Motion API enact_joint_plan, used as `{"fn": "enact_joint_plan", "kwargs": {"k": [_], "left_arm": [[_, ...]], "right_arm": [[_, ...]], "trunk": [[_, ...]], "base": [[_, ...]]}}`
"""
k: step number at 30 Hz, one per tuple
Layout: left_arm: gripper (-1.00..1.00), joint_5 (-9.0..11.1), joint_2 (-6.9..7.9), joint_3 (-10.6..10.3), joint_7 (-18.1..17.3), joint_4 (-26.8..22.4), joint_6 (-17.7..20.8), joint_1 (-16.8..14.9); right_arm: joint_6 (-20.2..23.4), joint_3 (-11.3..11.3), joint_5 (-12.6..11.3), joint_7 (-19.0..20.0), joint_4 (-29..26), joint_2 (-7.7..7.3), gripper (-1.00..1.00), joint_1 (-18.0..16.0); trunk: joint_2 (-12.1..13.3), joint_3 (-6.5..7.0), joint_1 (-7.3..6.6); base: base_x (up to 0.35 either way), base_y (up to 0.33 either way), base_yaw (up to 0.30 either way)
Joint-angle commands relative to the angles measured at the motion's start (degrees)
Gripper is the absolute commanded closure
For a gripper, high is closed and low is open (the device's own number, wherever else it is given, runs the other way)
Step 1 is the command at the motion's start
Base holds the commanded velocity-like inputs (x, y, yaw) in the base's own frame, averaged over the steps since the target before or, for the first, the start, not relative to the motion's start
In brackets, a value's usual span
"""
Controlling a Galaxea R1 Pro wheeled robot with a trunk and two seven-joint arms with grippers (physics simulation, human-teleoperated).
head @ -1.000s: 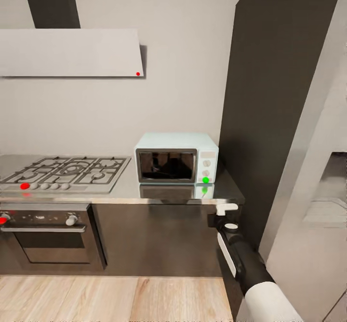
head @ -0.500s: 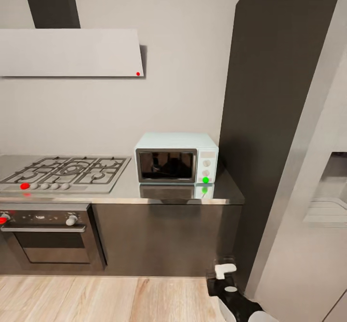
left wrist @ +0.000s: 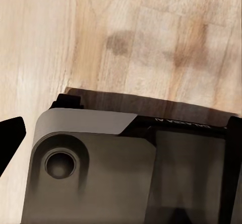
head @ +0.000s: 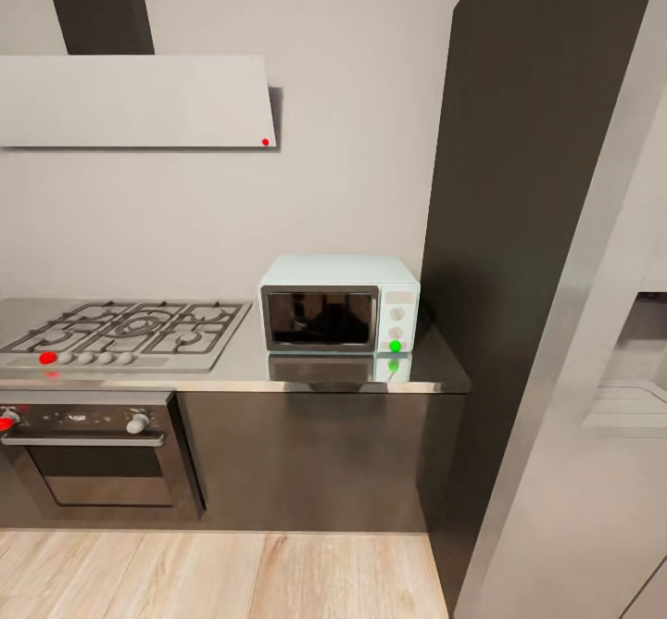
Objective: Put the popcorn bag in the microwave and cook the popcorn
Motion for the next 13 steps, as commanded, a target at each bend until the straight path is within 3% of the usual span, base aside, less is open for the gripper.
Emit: {"fn": "enact_joint_plan", "kwargs": {"k": [1,2,13], "left_arm": [[-1.00,0.61,-0.01,-0.49,-0.20,0.12,-0.24,-0.06],[-1.00,0.44,1.58,-0.83,-0.27,-0.73,-2.15,-0.06],[-1.00,0.44,1.58,-0.84,-0.27,-0.70,-2.14,-0.06]], "right_arm": [[-0.34,0.22,0.41,-0.32,0.17,-0.25,1.00,1.56],[-0.04,-8.00,1.94,-1.33,0.09,-1.86,1.00,6.42],[-0.09,-8.00,1.93,-1.33,0.09,-1.86,1.00,6.42]], "trunk": [[-0.04,-0.06,0.00],[-0.04,-0.06,0.00],[-0.04,-0.06,0.00]], "base": [[0.000,0.000,0.000],[0.000,0.000,0.000],[0.000,0.000,0.000]]}}
